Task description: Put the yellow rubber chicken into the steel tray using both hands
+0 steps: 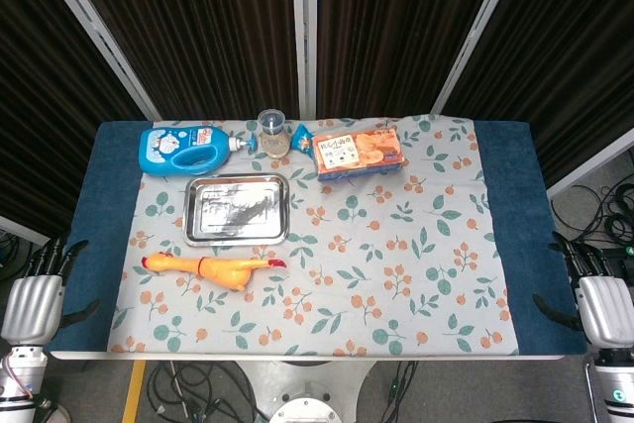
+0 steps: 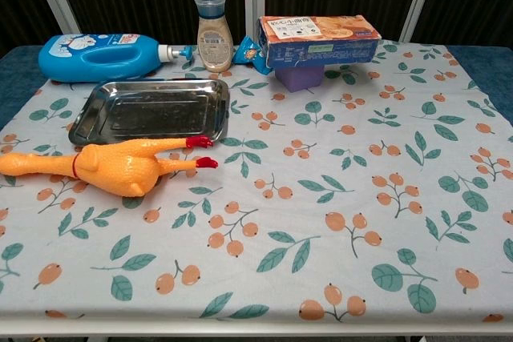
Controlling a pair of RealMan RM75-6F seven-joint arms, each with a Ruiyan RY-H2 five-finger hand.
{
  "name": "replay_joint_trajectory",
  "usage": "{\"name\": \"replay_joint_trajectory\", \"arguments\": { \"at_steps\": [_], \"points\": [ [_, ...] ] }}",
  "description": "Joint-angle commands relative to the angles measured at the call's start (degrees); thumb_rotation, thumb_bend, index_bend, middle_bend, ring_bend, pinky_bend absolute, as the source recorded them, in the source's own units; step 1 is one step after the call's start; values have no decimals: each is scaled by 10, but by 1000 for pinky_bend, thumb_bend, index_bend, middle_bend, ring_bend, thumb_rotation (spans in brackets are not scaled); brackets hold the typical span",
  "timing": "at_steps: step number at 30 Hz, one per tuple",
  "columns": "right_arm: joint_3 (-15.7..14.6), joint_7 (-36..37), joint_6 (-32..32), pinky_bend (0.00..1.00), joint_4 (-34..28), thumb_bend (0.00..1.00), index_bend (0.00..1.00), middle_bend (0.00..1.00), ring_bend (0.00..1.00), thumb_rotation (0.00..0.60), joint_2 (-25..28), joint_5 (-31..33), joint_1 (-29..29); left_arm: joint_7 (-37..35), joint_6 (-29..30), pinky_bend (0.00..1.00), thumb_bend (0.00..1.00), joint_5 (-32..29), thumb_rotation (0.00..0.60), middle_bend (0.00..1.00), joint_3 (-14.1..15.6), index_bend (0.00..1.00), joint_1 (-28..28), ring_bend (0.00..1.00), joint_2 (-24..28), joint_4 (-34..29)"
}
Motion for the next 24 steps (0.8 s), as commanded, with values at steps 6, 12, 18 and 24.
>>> {"name": "replay_joint_trajectory", "arguments": {
  "at_steps": [6,12,18,24],
  "points": [
    [3,-2,-4,143,-1,141,0,228,131,600,0,-1,4,-5,3,150,165,-3,600,120,-2,208,3,78,-8,7],
    [8,-4,-6,143,-2,141,0,227,131,600,5,6,4,-17,-21,150,161,24,600,133,-7,209,-25,79,-1,1],
    [18,-5,-4,143,-3,141,0,226,131,600,12,13,7,-57,-98,261,160,36,600,199,-22,232,-87,129,-7,6],
    [17,-5,-10,143,-5,141,0,225,131,600,11,11,10,-35,-204,306,160,-9,600,254,-36,265,-152,177,-38,7]
  ]
}}
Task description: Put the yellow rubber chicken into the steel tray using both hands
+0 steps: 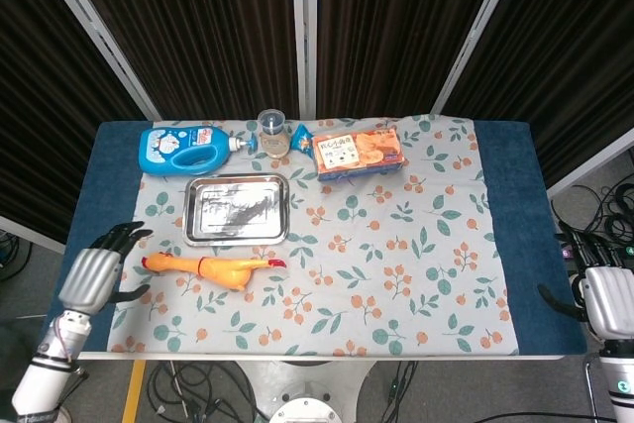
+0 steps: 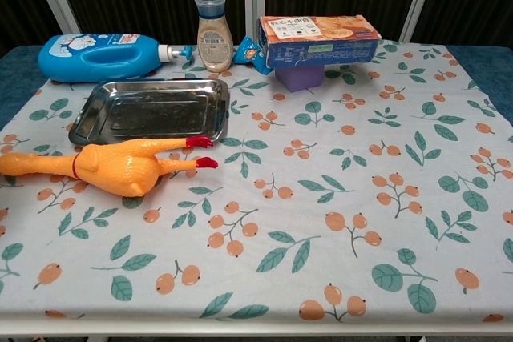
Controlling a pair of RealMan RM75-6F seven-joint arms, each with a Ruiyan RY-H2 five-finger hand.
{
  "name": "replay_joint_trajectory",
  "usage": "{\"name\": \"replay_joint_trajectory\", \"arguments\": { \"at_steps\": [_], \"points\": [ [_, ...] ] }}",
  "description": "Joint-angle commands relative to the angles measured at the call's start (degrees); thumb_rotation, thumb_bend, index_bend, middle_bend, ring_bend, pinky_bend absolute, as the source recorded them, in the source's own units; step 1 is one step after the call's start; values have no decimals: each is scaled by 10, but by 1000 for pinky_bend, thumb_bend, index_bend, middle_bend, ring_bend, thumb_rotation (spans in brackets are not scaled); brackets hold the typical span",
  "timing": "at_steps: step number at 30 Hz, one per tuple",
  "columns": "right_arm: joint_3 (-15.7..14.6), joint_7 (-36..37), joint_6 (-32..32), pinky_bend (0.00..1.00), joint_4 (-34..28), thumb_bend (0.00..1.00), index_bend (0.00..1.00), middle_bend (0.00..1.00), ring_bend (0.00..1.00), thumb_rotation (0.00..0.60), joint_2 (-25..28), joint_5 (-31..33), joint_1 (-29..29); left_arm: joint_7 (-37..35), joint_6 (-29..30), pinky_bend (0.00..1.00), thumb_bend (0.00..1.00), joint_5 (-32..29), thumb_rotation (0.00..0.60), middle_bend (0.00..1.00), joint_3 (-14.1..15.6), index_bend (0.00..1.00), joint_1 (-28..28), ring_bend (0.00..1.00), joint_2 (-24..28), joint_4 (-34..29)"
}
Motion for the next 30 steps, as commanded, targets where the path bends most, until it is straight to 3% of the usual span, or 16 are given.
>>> {"name": "replay_joint_trajectory", "arguments": {
  "at_steps": [1,6,15,30],
  "points": [
    [0,0,-3,143,0,141,0,224,131,600,0,0,1,16,-72,308,160,-39,600,262,-15,272,-51,186,-34,6],
    [-2,1,-2,143,1,140,0,225,131,600,2,1,-1,54,-119,313,160,-70,600,274,-16,291,-86,198,-78,32],
    [-2,10,-8,143,8,141,0,225,131,600,-1,9,-3,121,-134,318,161,-156,600,316,-19,311,-99,235,-146,89],
    [-4,23,-11,143,17,140,0,226,131,600,-3,11,-6,164,-149,321,234,-224,600,346,-14,371,-115,264,-168,116]
  ]
}}
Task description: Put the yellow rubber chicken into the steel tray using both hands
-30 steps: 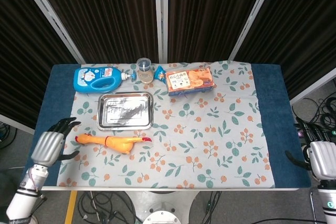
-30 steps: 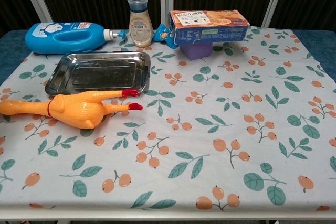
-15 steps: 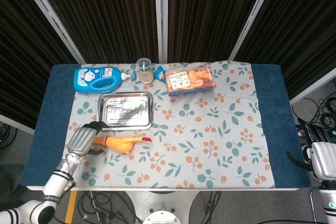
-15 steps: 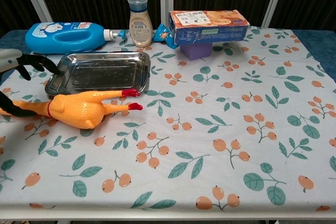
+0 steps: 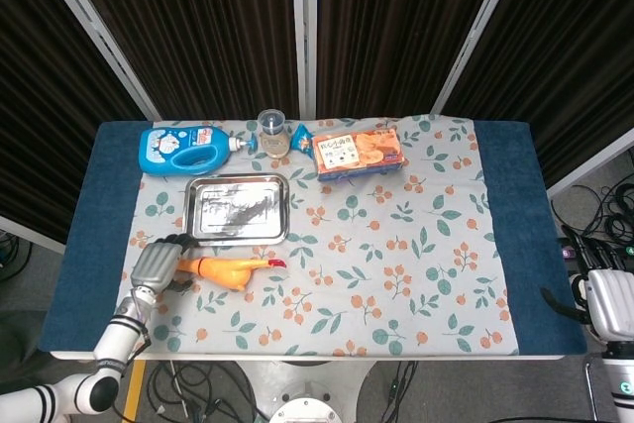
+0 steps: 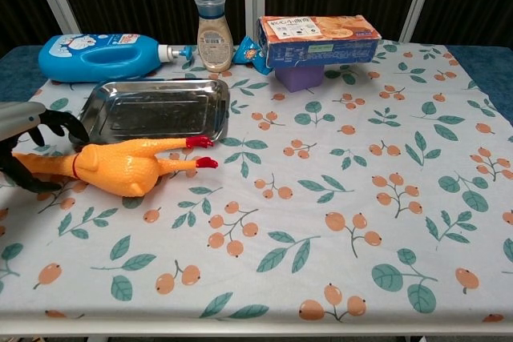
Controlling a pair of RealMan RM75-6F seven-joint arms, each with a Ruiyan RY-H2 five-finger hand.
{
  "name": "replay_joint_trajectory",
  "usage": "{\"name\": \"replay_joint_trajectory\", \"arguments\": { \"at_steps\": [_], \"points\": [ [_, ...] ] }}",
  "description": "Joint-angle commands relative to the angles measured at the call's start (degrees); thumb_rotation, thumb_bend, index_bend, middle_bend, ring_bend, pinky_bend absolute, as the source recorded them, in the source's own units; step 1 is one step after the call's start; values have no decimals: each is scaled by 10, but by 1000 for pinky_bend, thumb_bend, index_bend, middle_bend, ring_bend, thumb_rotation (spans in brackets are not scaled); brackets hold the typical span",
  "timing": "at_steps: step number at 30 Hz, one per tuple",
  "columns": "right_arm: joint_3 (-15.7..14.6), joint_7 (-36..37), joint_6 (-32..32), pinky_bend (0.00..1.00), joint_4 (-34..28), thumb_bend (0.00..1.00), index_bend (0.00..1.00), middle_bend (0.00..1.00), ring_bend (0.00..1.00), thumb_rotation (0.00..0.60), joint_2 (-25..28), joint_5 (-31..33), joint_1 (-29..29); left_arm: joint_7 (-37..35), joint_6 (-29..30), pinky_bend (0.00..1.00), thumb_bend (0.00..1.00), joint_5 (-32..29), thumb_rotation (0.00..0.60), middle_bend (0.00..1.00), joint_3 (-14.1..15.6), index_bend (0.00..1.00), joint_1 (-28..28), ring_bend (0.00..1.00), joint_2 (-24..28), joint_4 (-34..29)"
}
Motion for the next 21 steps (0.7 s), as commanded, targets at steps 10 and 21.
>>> {"name": "replay_joint_trajectory", "arguments": {
  "at_steps": [10,21],
  "points": [
    [-1,2,1,143,2,140,0,230,131,600,0,1,-3,-31,11,326,262,33,600,394,22,417,5,313,-2,8],
    [1,-2,1,143,-4,140,0,236,131,600,2,3,-4,-54,-14,381,332,26,600,455,22,475,-6,372,-20,52]
  ]
}}
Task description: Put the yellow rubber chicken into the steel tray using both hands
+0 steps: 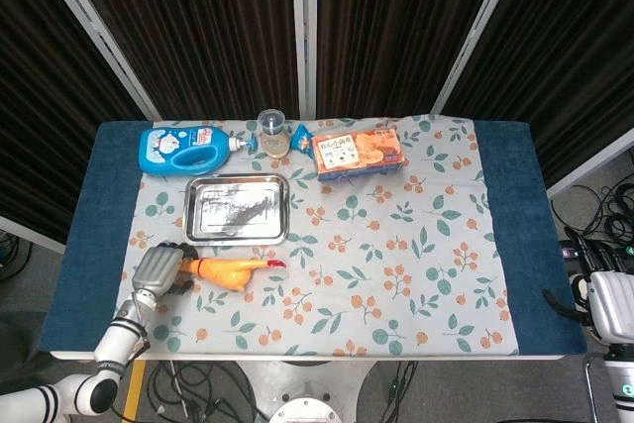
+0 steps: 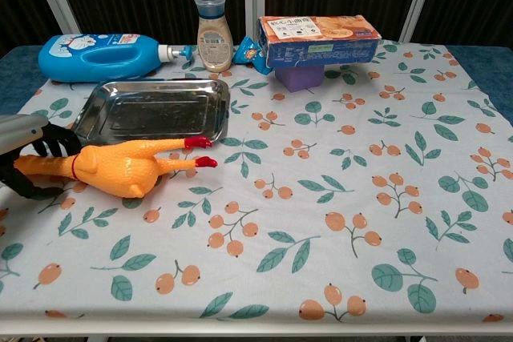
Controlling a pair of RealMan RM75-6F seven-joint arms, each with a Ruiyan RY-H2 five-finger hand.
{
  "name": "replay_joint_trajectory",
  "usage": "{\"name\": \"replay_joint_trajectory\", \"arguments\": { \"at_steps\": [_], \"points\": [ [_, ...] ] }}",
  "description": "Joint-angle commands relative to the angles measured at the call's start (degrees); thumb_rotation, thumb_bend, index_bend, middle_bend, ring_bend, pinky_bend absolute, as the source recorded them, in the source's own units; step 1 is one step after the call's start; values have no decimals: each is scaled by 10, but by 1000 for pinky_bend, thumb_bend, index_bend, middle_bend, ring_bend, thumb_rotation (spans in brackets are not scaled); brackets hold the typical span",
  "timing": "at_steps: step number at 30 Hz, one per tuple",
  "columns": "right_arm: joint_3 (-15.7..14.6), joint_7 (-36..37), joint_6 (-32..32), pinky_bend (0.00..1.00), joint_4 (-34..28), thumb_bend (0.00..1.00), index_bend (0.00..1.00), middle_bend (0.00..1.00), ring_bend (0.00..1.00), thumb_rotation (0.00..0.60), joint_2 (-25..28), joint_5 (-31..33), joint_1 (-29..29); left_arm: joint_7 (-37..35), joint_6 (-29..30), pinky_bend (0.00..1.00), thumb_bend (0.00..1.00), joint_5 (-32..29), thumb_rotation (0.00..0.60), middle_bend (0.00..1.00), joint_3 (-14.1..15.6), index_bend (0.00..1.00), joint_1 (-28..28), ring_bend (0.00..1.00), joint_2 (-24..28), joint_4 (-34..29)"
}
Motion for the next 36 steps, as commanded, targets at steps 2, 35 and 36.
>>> {"name": "replay_joint_trajectory", "arguments": {
  "at_steps": [2,35,36],
  "points": [
    [0,0,1,143,-1,139,0,238,131,600,0,0,-1,-18,-2,414,373,8,600,479,1,504,-1,400,-8,15],
    [43,1,-191,167,-274,0,31,274,136,600,114,-120,202,-273,22,940,831,191,600,873,-13,777,-65,831,113,-146],
    [51,-21,-204,167,-285,0,31,267,135,600,111,-110,213,-259,14,940,831,182,600,873,-20,777,-72,831,114,-155]
  ]
}}
